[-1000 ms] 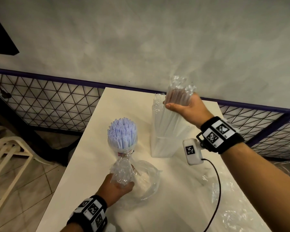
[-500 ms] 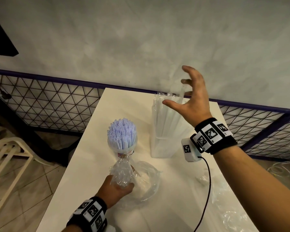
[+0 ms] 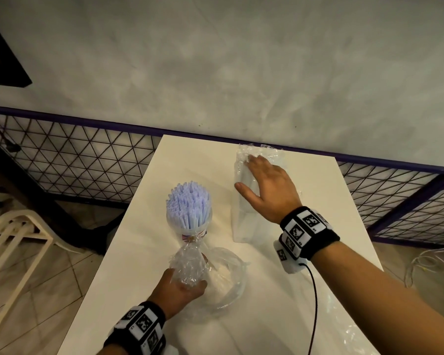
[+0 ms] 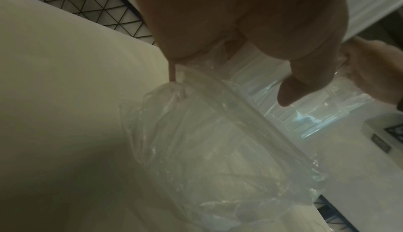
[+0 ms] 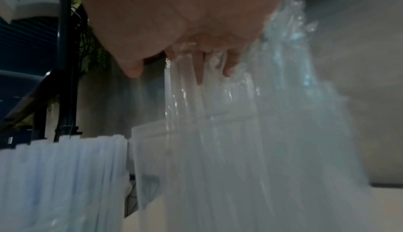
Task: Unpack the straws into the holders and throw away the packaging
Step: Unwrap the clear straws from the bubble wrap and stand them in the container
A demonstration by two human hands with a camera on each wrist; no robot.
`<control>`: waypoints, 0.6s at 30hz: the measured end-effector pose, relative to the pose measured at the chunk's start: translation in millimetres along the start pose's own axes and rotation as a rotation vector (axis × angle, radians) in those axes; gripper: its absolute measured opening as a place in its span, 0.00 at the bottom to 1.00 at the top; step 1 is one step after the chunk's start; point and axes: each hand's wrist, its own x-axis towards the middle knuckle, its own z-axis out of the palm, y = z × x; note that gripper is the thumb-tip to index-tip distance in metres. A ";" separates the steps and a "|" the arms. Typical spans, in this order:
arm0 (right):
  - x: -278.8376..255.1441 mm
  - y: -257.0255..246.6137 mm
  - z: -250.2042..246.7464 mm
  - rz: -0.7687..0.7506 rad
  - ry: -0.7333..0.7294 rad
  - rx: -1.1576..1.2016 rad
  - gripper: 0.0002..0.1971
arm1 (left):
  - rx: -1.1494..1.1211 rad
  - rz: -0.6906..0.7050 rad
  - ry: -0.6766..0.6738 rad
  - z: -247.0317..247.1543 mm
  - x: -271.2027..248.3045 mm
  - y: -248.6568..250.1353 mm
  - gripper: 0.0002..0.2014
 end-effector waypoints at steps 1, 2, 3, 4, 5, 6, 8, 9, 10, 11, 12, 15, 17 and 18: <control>3.7 -2.0 -4.3 -0.005 0.042 0.012 0.37 | -0.005 0.013 0.008 0.6 -0.4 0.1 0.41; 7.8 -5.0 -7.6 -0.014 0.086 0.027 0.38 | -0.008 0.012 0.015 0.6 -1.2 0.9 0.40; 11.7 -7.7 -9.8 -0.026 0.127 0.044 0.38 | -0.009 0.018 0.020 0.8 -2.3 1.9 0.41; 16.0 -9.9 -10.7 -0.040 0.164 0.060 0.36 | -0.015 0.019 0.023 1.0 -3.3 2.3 0.41; 20.2 -10.9 -11.4 -0.051 0.196 0.074 0.35 | -0.020 0.030 0.026 0.9 -3.7 2.0 0.42; 24.1 -10.5 -12.3 -0.057 0.221 0.081 0.33 | -0.023 0.028 0.027 0.9 -4.3 2.7 0.42; 30.0 -5.9 -12.4 -0.055 0.236 0.059 0.28 | -0.023 0.021 0.025 0.5 -4.1 3.5 0.43; 30.6 -2.8 -11.0 -0.055 0.215 0.029 0.26 | -0.020 0.025 0.021 0.7 -4.4 3.7 0.44; 28.9 0.3 -8.1 -0.064 0.181 -0.013 0.24 | -0.017 0.021 0.014 0.9 -5.1 4.1 0.44; 25.4 2.7 -4.0 -0.074 0.135 -0.058 0.23 | -0.014 0.018 0.008 1.0 -4.8 3.8 0.45; 19.7 3.8 0.9 -0.069 0.067 -0.095 0.24 | -0.009 0.011 0.004 1.0 -4.4 3.4 0.46; -0.1 4.0 14.5 -0.018 -0.169 -0.173 0.33 | 0.003 0.000 0.004 0.5 -2.3 -0.4 0.47; -4.6 1.9 15.6 -0.008 -0.224 -0.215 0.39 | 0.008 0.006 0.024 -1.1 -0.4 -3.8 0.48; -4.2 -0.6 12.1 -0.001 -0.229 -0.212 0.40 | 0.019 0.009 0.038 -1.7 0.2 -4.1 0.48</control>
